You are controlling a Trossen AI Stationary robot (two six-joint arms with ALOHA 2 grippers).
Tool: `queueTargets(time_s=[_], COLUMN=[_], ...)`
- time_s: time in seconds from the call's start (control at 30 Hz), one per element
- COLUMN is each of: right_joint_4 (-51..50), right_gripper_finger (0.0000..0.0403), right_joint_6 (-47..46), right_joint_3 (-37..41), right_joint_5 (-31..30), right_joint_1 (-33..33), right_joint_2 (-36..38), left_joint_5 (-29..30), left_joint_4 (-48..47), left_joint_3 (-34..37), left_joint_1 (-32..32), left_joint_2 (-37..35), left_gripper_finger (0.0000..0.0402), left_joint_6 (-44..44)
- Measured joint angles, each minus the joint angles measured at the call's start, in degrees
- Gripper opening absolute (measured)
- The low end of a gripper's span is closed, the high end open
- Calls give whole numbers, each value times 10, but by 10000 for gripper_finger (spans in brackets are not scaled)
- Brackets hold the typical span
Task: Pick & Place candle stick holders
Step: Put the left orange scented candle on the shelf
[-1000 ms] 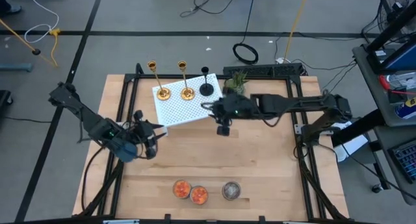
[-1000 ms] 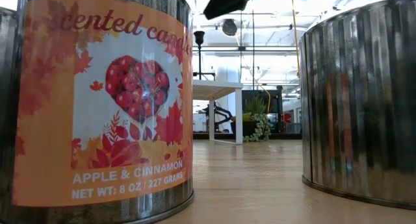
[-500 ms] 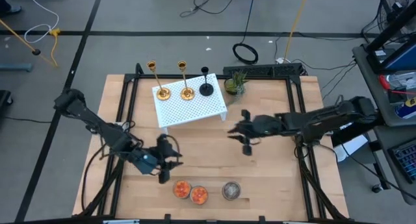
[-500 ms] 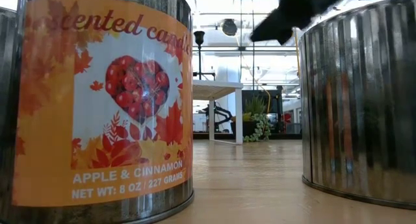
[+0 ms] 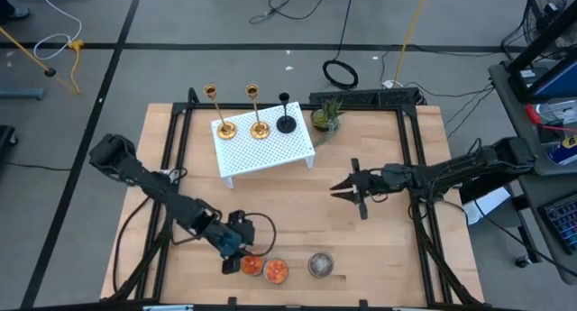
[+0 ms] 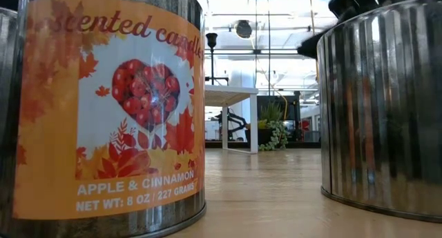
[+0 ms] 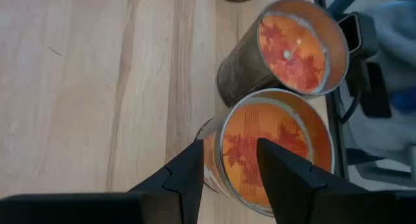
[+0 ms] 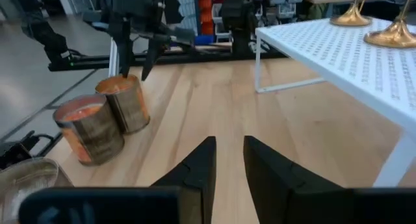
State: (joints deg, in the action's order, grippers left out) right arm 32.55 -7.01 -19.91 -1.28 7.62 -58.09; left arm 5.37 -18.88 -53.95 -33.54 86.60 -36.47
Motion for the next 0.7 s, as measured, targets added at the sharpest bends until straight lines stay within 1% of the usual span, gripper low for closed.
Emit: queueTargets(time_s=[0.17, 0.4, 0.57, 0.63, 0.7], right_joint_4=[27, 43, 46, 47, 53], right_gripper_finger=[73, 73, 73, 73, 73], right_joint_6=[-16, -17, -17, -17, -17], right_joint_3=[24, 26, 26, 26, 26], right_joint_5=[0, -1, -1, -1, -1], right_joint_1=[0, 0, 0, 0, 0], right_joint_2=[6, 6, 6, 6, 6], left_joint_5=[10, 24, 18, 5, -12], left_joint_4=[-17, -51, -58, -50, -50], left_joint_3=[0, 0, 0, -1, -2], left_joint_1=[-8, -12, -11, -11, -11], left_joint_2=[5, 6, 27, 38, 41], left_gripper_finger=[147, 147, 146, 136, 116], left_joint_6=[-13, -67, -91, -92, -80])
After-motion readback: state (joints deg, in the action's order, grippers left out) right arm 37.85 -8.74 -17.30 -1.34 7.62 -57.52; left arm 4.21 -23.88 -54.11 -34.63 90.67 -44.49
